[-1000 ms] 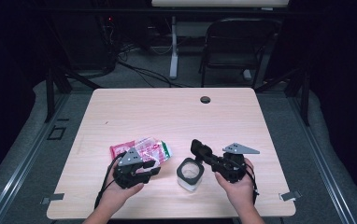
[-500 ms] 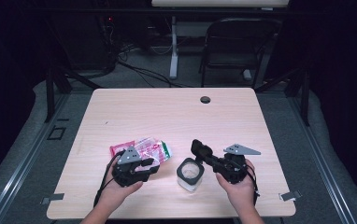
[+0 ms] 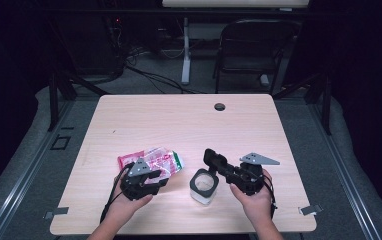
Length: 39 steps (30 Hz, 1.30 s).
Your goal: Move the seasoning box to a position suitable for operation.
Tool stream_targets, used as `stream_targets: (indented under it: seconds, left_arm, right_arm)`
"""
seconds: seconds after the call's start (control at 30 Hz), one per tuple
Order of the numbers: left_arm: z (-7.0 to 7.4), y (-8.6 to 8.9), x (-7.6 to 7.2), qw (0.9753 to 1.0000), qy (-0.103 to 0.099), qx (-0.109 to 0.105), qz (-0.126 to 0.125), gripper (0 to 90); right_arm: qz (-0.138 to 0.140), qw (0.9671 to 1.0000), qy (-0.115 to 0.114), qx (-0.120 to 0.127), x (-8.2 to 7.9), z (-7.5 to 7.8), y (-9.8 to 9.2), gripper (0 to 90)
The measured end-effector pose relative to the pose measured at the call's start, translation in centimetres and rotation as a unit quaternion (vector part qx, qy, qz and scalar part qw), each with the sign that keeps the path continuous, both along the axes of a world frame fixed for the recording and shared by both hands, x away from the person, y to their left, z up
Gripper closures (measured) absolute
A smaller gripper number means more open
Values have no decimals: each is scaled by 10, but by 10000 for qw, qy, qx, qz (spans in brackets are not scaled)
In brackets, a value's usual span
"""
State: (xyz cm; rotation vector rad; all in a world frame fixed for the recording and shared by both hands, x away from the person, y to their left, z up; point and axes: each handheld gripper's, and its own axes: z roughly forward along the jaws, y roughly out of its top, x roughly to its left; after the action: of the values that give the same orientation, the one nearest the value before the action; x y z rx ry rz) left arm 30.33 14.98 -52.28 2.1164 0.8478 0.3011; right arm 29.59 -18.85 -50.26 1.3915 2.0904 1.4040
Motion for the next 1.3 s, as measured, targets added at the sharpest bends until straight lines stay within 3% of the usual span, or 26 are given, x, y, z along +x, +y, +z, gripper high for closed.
stream_targets:
  seconds: [0.27, 0.37, 0.5, 0.73, 1.07, 1.3]
  left_arm:
    - [-8, -4, 2, 9996, -141, 197, 117, 485]
    - [-11, -6, 4, 9993, -97, 291, 227, 465]
    - [-17, -10, 7, 9979, -137, 570, 287, 456]
    - [-23, -16, 8, 9937, -385, 1002, 314, 451]
    - [-26, -19, 12, 9920, -426, 1141, 334, 453]
    - [-25, -22, 12, 9922, -491, 1118, 246, 529]
  right_arm:
    - [32, 9999, -120, -4, -2, -2, 3, 637]
    - [56, 9999, -127, 8, -4, -2, 3, 632]
    - [45, 9999, -156, 41, -6, -2, 2, 623]
    - [27, 9997, -236, 36, -11, 0, 0, 613]
    - [32, 9995, -301, 45, -17, 1, -3, 611]
    - [56, 9991, -408, 92, -21, 4, -5, 601]
